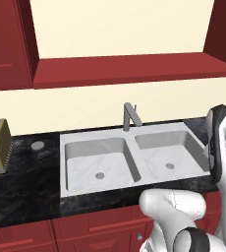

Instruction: Open the cabinet. Pick the dish brush and place it next to the sink. Then close the cabinet.

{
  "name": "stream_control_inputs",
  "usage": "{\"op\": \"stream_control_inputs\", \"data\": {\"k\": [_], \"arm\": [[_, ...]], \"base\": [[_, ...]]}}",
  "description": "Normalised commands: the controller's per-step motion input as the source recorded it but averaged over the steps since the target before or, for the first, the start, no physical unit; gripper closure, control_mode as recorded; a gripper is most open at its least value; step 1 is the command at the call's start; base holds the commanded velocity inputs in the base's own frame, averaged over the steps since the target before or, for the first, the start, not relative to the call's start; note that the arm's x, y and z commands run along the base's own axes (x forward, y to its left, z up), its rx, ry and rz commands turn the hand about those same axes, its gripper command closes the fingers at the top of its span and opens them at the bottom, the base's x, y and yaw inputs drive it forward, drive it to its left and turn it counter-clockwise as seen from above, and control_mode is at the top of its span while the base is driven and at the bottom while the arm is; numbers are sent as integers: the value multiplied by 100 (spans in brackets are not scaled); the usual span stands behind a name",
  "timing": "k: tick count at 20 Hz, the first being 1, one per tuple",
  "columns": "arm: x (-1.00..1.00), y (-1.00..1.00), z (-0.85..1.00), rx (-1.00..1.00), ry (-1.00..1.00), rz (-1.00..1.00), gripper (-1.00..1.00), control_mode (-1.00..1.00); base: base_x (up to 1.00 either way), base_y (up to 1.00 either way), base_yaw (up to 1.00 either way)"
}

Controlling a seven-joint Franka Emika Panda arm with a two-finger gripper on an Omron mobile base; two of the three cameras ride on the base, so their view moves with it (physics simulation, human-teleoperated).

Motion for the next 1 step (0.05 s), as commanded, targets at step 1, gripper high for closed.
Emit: {"op": "stream_control_inputs", "data": {"k": [1], "arm": [[-47,100,27,0,-1,0,-100,-100]], "base": [[0,0,0]]}}
